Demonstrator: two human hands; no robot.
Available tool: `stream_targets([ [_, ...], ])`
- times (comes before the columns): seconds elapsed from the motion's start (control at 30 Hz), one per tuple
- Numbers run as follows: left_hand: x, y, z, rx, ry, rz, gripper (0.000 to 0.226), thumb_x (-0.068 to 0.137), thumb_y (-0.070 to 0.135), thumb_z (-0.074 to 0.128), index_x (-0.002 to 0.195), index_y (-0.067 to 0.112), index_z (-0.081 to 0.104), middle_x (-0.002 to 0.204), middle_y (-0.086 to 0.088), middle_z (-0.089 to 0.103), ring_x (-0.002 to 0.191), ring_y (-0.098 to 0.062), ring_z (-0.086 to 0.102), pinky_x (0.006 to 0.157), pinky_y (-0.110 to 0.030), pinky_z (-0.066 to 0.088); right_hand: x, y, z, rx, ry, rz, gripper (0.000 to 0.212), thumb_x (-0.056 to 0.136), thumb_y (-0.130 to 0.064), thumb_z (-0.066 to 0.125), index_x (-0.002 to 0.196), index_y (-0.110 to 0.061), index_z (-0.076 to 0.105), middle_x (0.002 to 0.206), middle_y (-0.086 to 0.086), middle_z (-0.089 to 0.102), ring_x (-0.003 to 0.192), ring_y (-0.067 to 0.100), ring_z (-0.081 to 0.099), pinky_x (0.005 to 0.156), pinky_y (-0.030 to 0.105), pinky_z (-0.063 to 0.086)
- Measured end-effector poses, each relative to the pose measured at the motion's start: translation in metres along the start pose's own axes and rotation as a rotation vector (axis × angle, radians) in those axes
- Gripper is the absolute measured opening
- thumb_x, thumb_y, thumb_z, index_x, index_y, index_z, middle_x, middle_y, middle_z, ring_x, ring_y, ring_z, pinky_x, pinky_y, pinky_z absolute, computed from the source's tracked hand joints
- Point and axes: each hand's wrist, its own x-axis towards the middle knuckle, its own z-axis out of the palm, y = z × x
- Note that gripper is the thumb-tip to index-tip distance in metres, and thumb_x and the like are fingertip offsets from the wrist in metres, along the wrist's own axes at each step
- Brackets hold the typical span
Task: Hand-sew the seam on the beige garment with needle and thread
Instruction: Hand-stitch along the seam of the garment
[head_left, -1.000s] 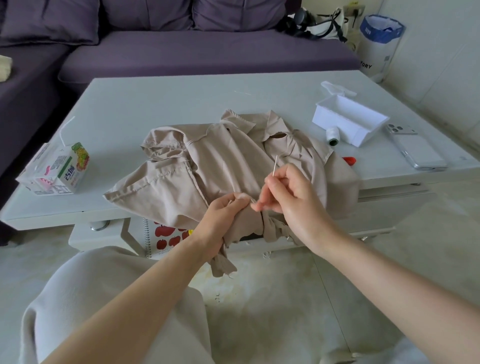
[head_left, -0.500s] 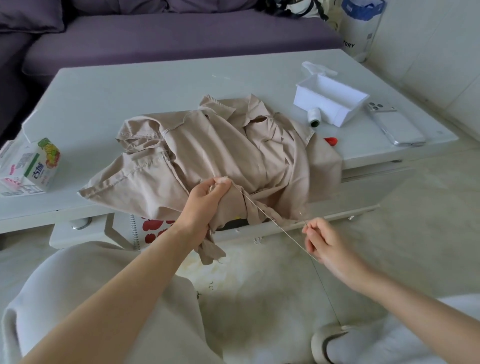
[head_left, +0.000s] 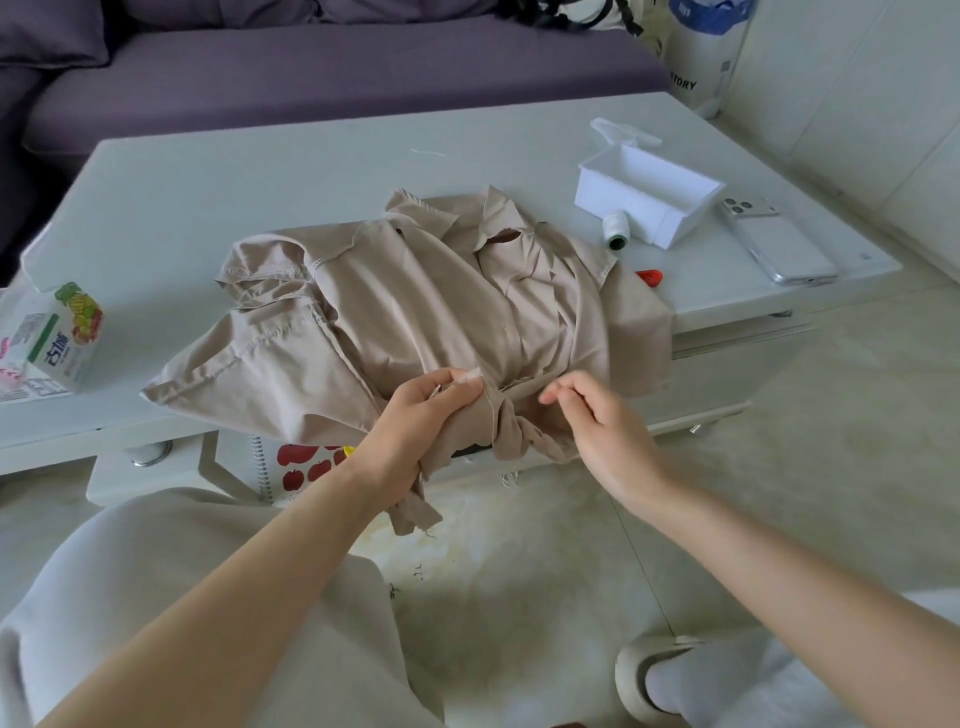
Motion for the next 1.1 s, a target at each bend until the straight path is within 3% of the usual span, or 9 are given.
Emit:
stream_targets([
  [0.1, -0.003, 0.002, -0.001, -0.007, -0.028, -0.015, 0.017, 0.094, 0.021, 0.056, 0.089, 0.009, 0.067, 0.073, -0.004, 0.063, 0.060, -0.008, 0.056, 0.050, -0.016, 0.044, 0.014, -0.019, 0.009, 0.074, -0.091, 0.049, 0.027, 0.102, -0.022, 0.035, 0.097, -0.021, 0.061, 0.093, -0.016, 0.061, 0.089, -0.003, 0.055, 0.074, 0.004, 0.039],
  [0.17, -0.005, 0.003, -0.001, -0.016, -0.046, -0.015, 0.016, 0.094, 0.018, 0.055, 0.090, 0.006, 0.066, 0.072, -0.005, 0.062, 0.057, -0.008, 0.056, 0.046, -0.015, 0.042, 0.020, -0.023, 0.014, 0.102, -0.146, 0.073, 0.027, 0.101, -0.030, 0.039, 0.098, -0.022, 0.065, 0.094, -0.007, 0.067, 0.089, 0.007, 0.060, 0.079, 0.020, 0.046],
  [0.33, -0.009, 0.006, -0.005, -0.043, -0.033, -0.044, 0.015, 0.093, 0.018, 0.056, 0.087, 0.009, 0.066, 0.065, -0.002, 0.062, 0.052, -0.008, 0.056, 0.043, -0.016, 0.041, 0.023, -0.030, 0.014, 0.171, -0.359, 0.130, 0.040, 0.096, -0.039, 0.048, 0.095, -0.002, 0.064, 0.071, 0.008, 0.061, 0.059, 0.017, 0.053, 0.061, 0.015, 0.040],
  [0.43, -0.007, 0.006, -0.008, -0.055, -0.013, -0.072, 0.015, 0.093, 0.018, 0.055, 0.085, 0.010, 0.065, 0.062, -0.001, 0.061, 0.051, -0.010, 0.055, 0.042, -0.017, 0.041, 0.023, -0.028, 0.011, 0.183, -0.333, 0.100, 0.030, 0.095, -0.030, 0.054, 0.069, -0.015, 0.056, 0.044, -0.016, 0.045, 0.042, -0.001, 0.043, 0.049, 0.008, 0.033],
  [0.67, -0.004, -0.007, -0.017, 0.076, -0.049, -0.068, 0.018, 0.085, 0.019, 0.068, 0.099, 0.008, 0.069, 0.079, -0.001, 0.068, 0.072, -0.009, 0.061, 0.063, -0.020, 0.047, 0.027, -0.019, 0.003, 0.130, -0.251, 0.056, 0.026, 0.094, -0.027, 0.056, 0.070, -0.016, 0.060, 0.042, -0.015, 0.032, 0.041, 0.001, 0.032, 0.045, 0.010, 0.026],
  [0.83, 0.001, -0.012, -0.017, 0.105, 0.047, -0.036, 0.011, 0.087, 0.022, 0.066, 0.088, 0.012, 0.070, 0.073, -0.001, 0.067, 0.068, -0.011, 0.061, 0.063, -0.025, 0.047, 0.026, -0.010, 0.007, 0.002, -0.195, 0.027, 0.032, 0.093, -0.030, 0.056, 0.063, -0.018, 0.053, 0.043, -0.013, 0.032, 0.044, 0.003, 0.032, 0.049, 0.016, 0.025],
  [0.9, 0.001, -0.013, -0.017, 0.120, 0.056, -0.021, 0.010, 0.089, 0.021, 0.065, 0.085, 0.013, 0.069, 0.069, 0.001, 0.065, 0.064, -0.010, 0.059, 0.058, -0.024, 0.047, 0.024, -0.010, 0.011, -0.065, -0.168, 0.025, 0.030, 0.095, -0.029, 0.051, 0.072, -0.012, 0.060, 0.049, -0.015, 0.041, 0.051, 0.002, 0.040, 0.056, 0.019, 0.031],
  [0.97, 0.001, -0.015, -0.018, 0.132, 0.077, -0.009, 0.011, 0.090, 0.020, 0.063, 0.085, 0.012, 0.069, 0.070, -0.001, 0.065, 0.064, -0.011, 0.058, 0.056, -0.024, 0.048, 0.022, -0.011, 0.012, -0.096, -0.132, 0.022, 0.028, 0.099, -0.022, 0.042, 0.091, -0.013, 0.067, 0.078, -0.016, 0.061, 0.074, -0.001, 0.053, 0.073, 0.018, 0.041],
  [1.1, 0.003, -0.014, -0.016, 0.137, 0.107, 0.015, 0.012, 0.090, 0.022, 0.062, 0.085, 0.013, 0.069, 0.071, 0.004, 0.066, 0.064, -0.007, 0.058, 0.056, -0.022, 0.048, 0.015, -0.023, 0.008, -0.188, -0.073, -0.120, 0.032, 0.101, -0.012, 0.035, 0.118, -0.013, 0.062, 0.114, -0.005, 0.059, 0.103, -0.002, 0.048, 0.088, -0.001, 0.028],
])
